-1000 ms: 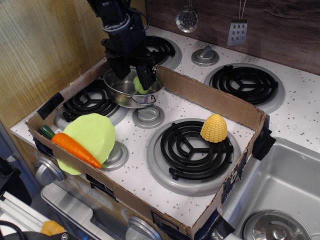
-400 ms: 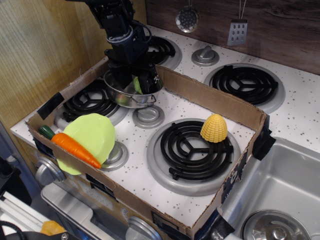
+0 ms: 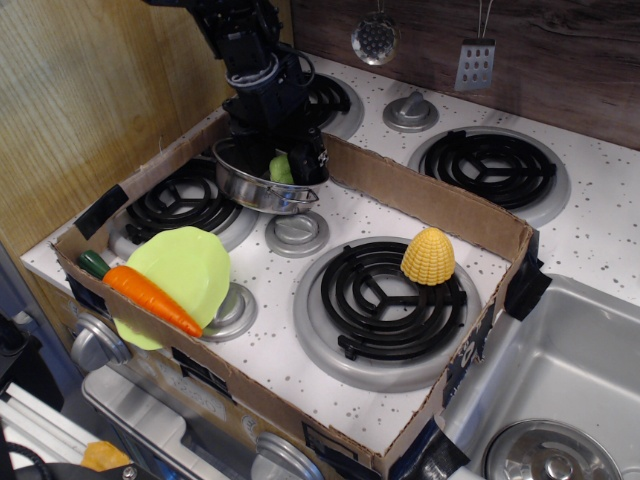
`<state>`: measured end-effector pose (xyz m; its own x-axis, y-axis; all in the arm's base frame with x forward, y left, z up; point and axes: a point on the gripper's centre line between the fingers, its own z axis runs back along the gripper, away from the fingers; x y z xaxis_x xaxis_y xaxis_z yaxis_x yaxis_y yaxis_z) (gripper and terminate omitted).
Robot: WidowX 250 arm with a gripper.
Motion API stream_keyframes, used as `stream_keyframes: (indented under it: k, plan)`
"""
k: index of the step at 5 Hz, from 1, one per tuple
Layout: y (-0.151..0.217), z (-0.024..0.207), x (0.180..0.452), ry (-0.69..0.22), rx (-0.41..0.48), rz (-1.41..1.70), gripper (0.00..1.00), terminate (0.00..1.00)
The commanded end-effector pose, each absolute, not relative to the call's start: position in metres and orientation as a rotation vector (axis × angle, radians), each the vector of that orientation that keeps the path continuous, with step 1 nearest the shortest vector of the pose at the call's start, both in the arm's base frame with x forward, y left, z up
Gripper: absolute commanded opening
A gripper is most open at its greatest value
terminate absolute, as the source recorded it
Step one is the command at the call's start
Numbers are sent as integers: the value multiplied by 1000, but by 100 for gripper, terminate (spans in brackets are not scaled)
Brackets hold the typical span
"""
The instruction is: Take broccoli out of pan
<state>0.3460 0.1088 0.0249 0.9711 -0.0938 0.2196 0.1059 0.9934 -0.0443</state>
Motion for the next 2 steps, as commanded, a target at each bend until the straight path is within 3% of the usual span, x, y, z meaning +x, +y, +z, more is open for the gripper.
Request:
stream_keyframes:
  k: [1, 2]
  plan:
    - [111, 50, 362, -264, -14, -132, 0, 0]
    - [113, 61, 358, -259, 7, -136, 0, 0]
